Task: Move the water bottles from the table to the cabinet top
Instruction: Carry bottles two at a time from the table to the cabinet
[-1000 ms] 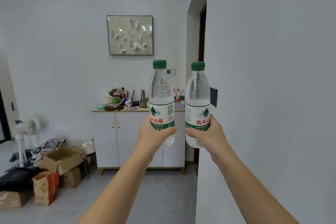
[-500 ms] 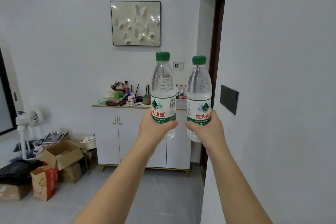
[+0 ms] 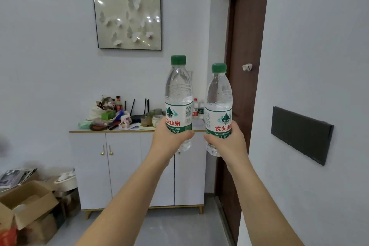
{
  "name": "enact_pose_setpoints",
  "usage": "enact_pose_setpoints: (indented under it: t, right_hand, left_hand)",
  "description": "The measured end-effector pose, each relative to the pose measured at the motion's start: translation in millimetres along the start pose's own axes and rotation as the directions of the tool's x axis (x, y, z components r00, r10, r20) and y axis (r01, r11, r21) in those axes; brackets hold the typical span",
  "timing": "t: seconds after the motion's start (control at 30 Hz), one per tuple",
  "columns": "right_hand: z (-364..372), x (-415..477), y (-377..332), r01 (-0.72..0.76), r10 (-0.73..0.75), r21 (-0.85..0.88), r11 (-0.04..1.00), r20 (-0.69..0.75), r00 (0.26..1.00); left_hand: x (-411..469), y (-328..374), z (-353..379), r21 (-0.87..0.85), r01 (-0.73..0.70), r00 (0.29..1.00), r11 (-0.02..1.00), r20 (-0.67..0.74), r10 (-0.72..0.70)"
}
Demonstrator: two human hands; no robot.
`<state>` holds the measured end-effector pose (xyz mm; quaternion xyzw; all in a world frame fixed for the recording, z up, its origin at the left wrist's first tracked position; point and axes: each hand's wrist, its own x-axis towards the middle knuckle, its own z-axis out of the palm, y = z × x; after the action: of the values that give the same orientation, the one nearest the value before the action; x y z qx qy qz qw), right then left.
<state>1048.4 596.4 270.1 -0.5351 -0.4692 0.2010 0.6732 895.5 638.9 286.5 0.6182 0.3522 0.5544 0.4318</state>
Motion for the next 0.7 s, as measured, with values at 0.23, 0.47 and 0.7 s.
enact_pose_setpoints:
  t: [0.23, 0.47, 0.7]
  right_hand:
    - [35, 72, 34, -0.036, 0.036, 0.003, 0.999, -0.034, 0.999]
    - [56, 142, 76, -0.051, 0.05, -0.016, 0.999, -0.036, 0.998]
    - [77, 239, 137, -0.032, 0.033, 0.032, 0.999, -0.036, 0.999]
  left_hand:
    - [89, -36, -4, -0.022, 0.017, 0.999, 1.0, 0.033, -0.016]
    - [155, -78, 6, -0.016, 0.041, 0.999, 0.999, 0.028, -0.041]
    - [241, -128, 30, 0.011, 0.038, 0.999, 0.999, -0.01, -0.038]
